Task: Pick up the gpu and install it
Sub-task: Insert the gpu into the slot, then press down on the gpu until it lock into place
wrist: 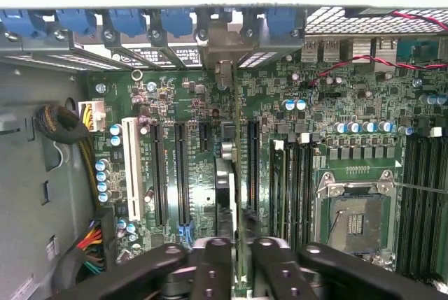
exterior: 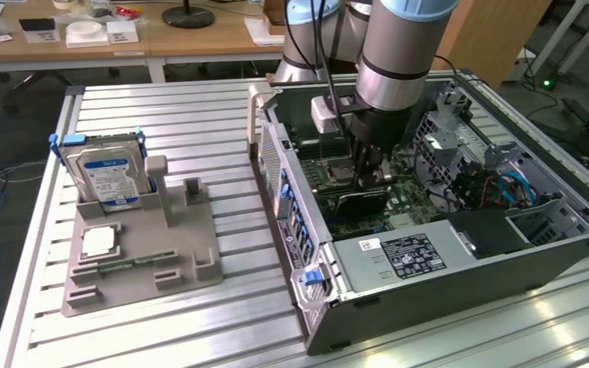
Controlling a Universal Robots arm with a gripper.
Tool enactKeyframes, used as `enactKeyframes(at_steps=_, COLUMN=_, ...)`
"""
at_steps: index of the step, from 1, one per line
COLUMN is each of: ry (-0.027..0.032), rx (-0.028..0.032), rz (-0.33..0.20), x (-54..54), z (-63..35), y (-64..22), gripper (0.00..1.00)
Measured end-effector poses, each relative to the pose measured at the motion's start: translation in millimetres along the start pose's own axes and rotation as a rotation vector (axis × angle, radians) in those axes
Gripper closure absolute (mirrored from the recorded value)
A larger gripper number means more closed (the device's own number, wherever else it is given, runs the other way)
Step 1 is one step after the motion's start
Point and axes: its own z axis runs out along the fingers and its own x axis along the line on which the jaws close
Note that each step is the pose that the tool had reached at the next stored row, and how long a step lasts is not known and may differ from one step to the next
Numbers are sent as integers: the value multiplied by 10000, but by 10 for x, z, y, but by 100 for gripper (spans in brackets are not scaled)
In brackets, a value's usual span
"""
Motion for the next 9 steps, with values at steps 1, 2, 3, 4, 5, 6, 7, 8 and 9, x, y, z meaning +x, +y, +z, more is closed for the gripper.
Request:
enactKeyframes(at_steps=1, ry=0, rx=1, rz=0, x=0, z=0, y=0, gripper=85)
enactKeyframes(at_steps=2, ry=0, rx=0, rz=0, x=0, z=0, y=0, gripper=85)
enactKeyframes(at_steps=3, ry=0, rx=0, rz=0, x=0, z=0, y=0, gripper=89)
enactKeyframes(at_steps=4, ry=0, rx=0, rz=0, x=0, z=0, y=0, gripper=89)
enactKeyframes(at_steps=5, ry=-1, rx=0, rz=0, x=0, z=0, y=0, gripper=89)
enactKeyframes(at_steps=6, ry=0, rx=0, rz=0, x=0, z=0, y=0, gripper=89)
enactKeyframes(at_steps=7, ry=0, rx=0, rz=0, x=0, z=0, y=0, gripper=89)
enactKeyframes(at_steps=8, ry=0, rx=0, rz=0, x=0, z=0, y=0, gripper=89)
enactKeyframes(at_steps=9, ry=0, rx=0, rz=0, x=0, z=0, y=0, gripper=89)
